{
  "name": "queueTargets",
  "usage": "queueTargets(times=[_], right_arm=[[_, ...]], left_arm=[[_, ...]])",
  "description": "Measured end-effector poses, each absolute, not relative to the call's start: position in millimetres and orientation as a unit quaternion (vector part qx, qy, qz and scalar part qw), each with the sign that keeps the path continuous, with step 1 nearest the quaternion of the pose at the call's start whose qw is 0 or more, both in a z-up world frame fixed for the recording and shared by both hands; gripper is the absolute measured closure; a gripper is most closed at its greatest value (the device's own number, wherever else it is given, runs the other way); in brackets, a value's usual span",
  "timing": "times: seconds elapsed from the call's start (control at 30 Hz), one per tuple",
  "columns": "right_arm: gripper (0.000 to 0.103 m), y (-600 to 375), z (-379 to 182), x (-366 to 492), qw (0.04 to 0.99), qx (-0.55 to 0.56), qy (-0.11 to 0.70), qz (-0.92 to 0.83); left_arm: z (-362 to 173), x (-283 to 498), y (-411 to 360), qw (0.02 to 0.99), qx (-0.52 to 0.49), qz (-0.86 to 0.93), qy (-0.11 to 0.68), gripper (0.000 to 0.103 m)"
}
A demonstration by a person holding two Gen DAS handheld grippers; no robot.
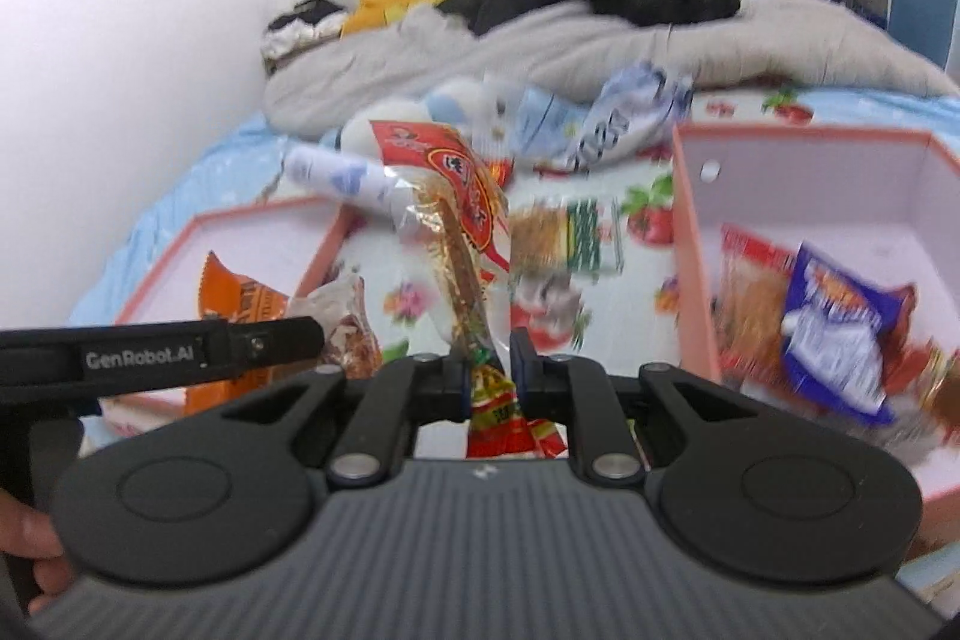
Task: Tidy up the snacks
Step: 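Carry the orange bag and red-label packet up over the box with both tools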
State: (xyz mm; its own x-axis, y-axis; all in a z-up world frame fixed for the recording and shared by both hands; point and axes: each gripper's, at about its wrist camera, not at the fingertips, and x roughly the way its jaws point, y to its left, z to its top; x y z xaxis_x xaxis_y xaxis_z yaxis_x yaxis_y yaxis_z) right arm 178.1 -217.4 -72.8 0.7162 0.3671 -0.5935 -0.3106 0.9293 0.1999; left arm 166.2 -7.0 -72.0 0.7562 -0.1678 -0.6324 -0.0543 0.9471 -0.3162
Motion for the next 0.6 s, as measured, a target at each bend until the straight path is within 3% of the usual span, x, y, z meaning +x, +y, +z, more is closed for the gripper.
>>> queueTargets(times=[0.37,0.6], right_arm=[[0.088,-274.0,-20.8,199.8,0.952,0.039,0.276,0.13],[0.088,-331.3,-11.2,212.6,0.959,0.044,0.267,0.081]], left_arm=[[-1.9,197.2,-55.9,0.942,-0.145,-0.077,0.293,0.053],[15.8,220.5,-105.1,0.943,-0.131,-0.113,0.283,0.053]])
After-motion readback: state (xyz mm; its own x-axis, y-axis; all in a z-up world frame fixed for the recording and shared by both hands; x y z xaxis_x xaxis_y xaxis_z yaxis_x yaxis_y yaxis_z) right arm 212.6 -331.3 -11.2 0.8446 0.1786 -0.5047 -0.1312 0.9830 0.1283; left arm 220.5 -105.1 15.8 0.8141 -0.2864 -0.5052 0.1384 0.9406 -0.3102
